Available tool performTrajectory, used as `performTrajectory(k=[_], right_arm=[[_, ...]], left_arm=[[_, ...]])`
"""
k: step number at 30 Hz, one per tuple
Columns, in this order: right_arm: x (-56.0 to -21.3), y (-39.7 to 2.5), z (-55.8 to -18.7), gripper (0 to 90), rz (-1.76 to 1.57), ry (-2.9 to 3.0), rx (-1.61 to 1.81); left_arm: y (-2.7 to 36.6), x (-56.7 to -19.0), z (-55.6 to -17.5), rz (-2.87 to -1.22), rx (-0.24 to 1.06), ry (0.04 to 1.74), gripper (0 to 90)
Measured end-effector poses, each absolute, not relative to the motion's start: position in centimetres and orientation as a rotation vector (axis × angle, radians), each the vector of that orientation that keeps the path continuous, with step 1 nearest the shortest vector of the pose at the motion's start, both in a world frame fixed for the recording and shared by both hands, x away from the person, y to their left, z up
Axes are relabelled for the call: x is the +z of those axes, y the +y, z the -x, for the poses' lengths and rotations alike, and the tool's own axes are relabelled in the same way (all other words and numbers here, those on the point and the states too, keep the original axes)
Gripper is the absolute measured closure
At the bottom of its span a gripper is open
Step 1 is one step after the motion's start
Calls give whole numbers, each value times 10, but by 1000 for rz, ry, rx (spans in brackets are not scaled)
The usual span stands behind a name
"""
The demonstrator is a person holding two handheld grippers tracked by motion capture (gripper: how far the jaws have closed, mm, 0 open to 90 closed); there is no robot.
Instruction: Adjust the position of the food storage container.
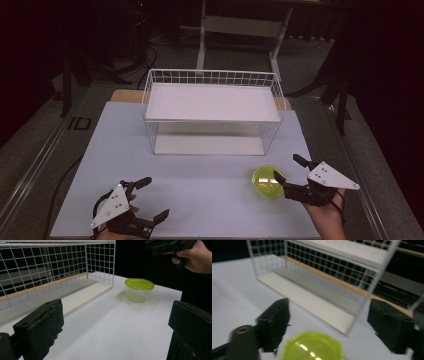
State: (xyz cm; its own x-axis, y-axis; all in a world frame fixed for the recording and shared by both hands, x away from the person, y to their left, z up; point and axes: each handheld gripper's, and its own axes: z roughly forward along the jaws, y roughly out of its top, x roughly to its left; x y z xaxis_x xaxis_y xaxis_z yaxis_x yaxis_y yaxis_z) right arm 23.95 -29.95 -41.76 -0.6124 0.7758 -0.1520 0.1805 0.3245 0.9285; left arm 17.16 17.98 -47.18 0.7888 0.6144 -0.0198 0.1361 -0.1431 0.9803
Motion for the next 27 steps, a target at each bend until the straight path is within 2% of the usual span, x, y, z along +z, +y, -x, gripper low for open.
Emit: performTrajectory(k=[2,3,11,15,17,27], right_arm=[[-422,-305,-245,274,-879,2003,1273],[-425,-308,-246,337,-892,1995,1262],[-440,-326,-252,639,-934,2008,1172],[-450,-334,-256,876,-987,2049,1139],[-455,-337,-257,899,-1026,2061,1127],[-487,-346,-264,900,-1104,2133,1007]], left_arm=[[180,-472,-172,-1689,457,597,6],[179,-472,-172,-1691,456,596,6],[179,-472,-171,-1693,463,595,6],[179,-472,-171,-1690,464,592,6],[179,-471,-171,-1693,466,589,6],[179,-471,-170,-1692,474,585,6]])
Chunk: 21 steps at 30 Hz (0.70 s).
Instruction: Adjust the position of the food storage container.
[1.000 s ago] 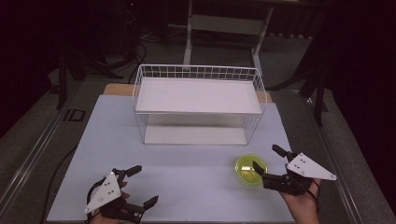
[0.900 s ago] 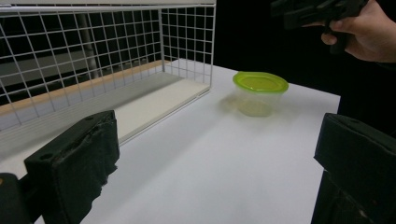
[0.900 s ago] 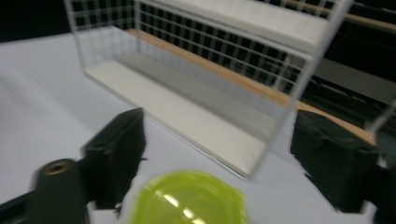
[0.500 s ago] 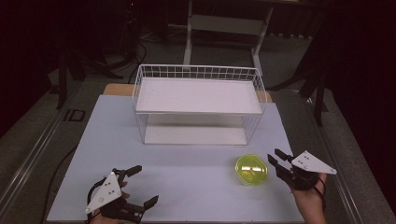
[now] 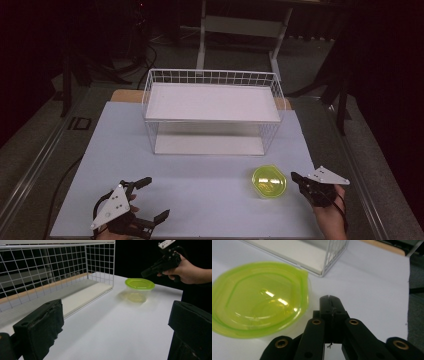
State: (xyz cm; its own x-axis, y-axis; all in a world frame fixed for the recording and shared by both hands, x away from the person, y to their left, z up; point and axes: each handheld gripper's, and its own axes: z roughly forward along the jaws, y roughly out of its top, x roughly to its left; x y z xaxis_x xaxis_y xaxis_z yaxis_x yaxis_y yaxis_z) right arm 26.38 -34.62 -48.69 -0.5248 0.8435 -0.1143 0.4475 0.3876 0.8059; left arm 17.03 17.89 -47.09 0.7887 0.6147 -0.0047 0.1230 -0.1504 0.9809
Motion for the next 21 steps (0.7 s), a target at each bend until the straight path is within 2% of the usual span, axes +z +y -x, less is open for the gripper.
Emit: performTrajectory(k=[7,21], right_arm=[[-499,-349,-267,900,-1166,2168,1020],[-515,-327,-263,900,-1116,2305,1013]], left_arm=[[179,-470,-170,-1692,479,581,6],[179,-471,-171,-1693,476,582,6]])
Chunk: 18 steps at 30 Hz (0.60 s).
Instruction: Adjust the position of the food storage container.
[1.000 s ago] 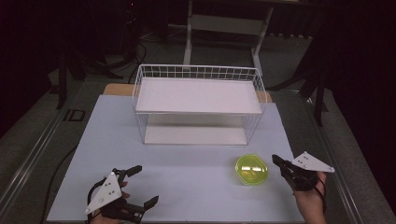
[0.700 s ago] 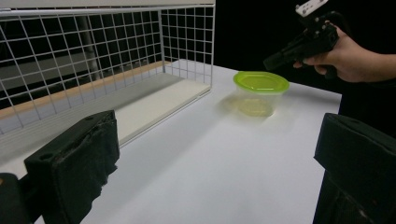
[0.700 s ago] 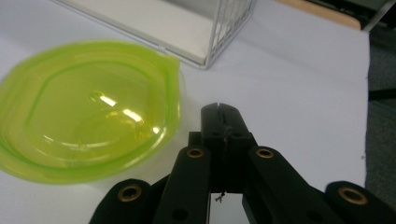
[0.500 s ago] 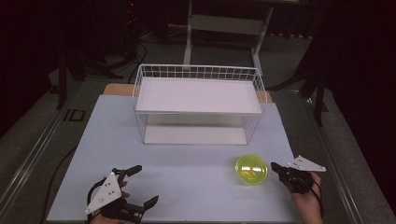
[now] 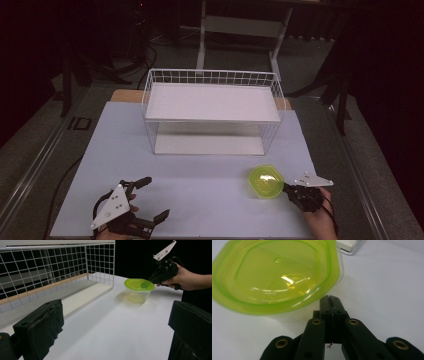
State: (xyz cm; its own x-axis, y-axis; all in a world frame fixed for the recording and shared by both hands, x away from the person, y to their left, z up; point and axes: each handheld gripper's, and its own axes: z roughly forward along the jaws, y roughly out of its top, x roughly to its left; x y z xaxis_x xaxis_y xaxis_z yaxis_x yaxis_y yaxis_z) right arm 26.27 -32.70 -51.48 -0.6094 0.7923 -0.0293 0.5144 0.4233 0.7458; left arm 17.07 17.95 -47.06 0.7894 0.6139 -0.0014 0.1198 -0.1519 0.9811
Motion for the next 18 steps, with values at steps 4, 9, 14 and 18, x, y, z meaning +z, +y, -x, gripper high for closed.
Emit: performTrajectory(k=[4,9,14,18], right_arm=[[-514,-320,-259,900,-1098,2326,1042],[-514,-310,-256,900,-1066,2359,1069],[-517,-292,-253,900,-1013,2415,1066],[-518,-289,-255,900,-994,2425,1050]], left_arm=[[179,-471,-171,-1693,476,584,6],[179,-471,-171,-1698,479,579,6],[179,-471,-171,-1698,479,580,6],[179,-470,-171,-1696,480,578,6]])
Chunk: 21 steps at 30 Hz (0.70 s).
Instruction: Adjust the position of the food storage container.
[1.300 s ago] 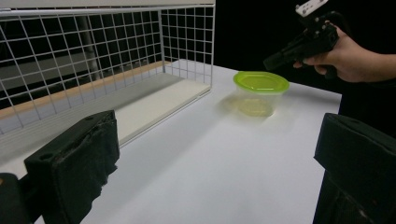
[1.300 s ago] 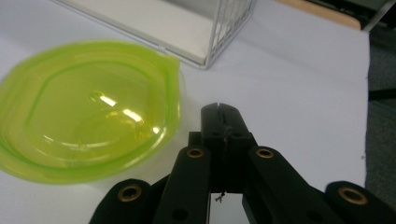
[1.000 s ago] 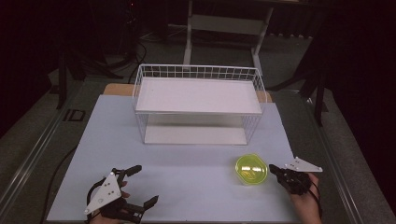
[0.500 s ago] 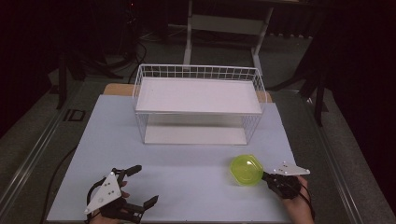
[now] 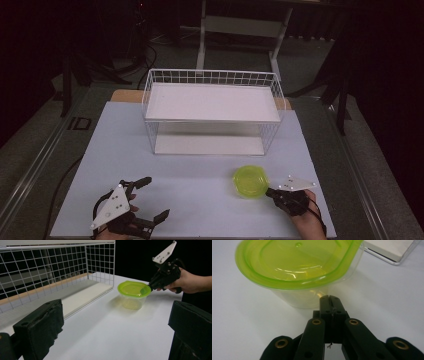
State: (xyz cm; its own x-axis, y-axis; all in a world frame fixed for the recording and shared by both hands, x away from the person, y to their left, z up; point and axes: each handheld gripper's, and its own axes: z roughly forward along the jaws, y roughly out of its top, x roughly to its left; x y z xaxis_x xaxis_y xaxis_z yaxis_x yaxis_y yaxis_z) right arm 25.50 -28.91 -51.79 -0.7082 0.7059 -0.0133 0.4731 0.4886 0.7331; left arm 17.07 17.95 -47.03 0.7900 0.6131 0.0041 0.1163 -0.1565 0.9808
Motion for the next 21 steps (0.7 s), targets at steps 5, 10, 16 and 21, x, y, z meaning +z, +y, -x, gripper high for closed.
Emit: performTrajectory(k=[5,10,16,21], right_arm=[[-520,-298,-259,900,-1030,2406,1036],[-518,-306,-265,900,-1065,2369,1043],[-517,-304,-277,900,-1096,2361,1035],[-519,-298,-278,900,-1087,2387,1028]], left_arm=[[180,-470,-171,-1697,478,578,6],[180,-470,-171,-1695,480,580,6],[180,-470,-170,-1694,484,580,6],[180,-470,-171,-1696,482,583,6]])
